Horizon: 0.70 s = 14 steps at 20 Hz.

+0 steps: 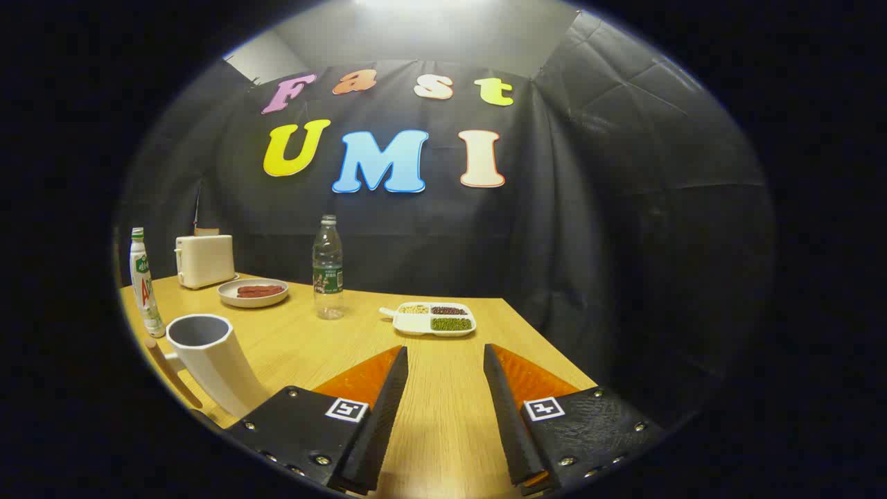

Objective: Take the bottle from table, then pour the juice into the cup, finally place the bottle on the coaster

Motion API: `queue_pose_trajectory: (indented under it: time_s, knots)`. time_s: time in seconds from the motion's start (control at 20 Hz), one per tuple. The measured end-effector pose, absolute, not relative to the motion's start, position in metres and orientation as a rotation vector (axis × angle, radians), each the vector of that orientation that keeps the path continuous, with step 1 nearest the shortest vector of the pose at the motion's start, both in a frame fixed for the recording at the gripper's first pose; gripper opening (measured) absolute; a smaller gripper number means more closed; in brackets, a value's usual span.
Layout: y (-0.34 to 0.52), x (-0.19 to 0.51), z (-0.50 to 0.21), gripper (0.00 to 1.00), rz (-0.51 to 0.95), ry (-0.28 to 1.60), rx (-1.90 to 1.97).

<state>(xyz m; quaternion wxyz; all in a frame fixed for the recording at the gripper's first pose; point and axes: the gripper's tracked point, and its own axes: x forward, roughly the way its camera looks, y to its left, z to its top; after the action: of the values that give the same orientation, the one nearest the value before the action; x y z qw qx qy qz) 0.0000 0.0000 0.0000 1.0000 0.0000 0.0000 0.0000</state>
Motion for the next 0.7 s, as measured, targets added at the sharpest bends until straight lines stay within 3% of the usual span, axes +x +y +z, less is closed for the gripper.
queue_pose_trajectory:
  time_s: [0.5,0.7]
  knots:
    - [0.012,-0.030,0.059,0.67,-0.133,-0.034,0.017]
    - [0.046,-0.060,0.091,0.78,-0.136,-0.066,0.024]
